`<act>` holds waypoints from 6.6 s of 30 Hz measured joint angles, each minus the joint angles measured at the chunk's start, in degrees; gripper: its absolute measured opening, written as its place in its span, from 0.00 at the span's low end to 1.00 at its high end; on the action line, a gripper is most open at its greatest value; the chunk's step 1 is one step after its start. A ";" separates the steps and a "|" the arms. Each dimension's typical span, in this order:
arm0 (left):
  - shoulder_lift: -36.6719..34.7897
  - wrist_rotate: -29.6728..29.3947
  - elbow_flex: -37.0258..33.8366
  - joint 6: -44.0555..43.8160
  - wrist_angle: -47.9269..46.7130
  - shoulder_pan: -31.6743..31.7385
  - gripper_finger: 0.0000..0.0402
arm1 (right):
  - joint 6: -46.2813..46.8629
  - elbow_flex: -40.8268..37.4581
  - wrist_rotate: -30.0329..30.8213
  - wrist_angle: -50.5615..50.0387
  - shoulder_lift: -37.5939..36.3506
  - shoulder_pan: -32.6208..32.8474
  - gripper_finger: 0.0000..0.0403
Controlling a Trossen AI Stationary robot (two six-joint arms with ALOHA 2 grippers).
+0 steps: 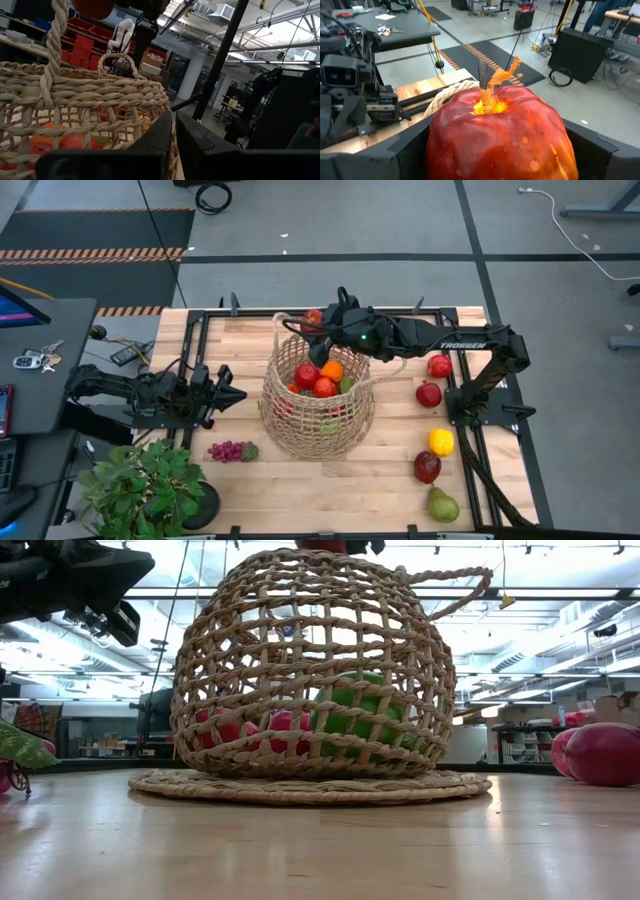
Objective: Build produce basket
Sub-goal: Put the red apple into the brown basket
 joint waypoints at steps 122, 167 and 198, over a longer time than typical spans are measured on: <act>0.00 -0.02 0.00 0.00 -0.44 -0.01 0.06 | 51.27 5.64 -23.12 -68.34 -9.08 -26.27 0.98; -0.02 0.00 0.00 -0.02 -0.44 -0.01 0.07 | 20.71 -44.22 -36.15 -46.83 -34.29 -31.30 0.98; -0.02 -0.02 0.00 0.00 -0.44 -0.02 0.08 | 22.76 -44.49 -42.08 -21.70 -25.85 39.63 0.98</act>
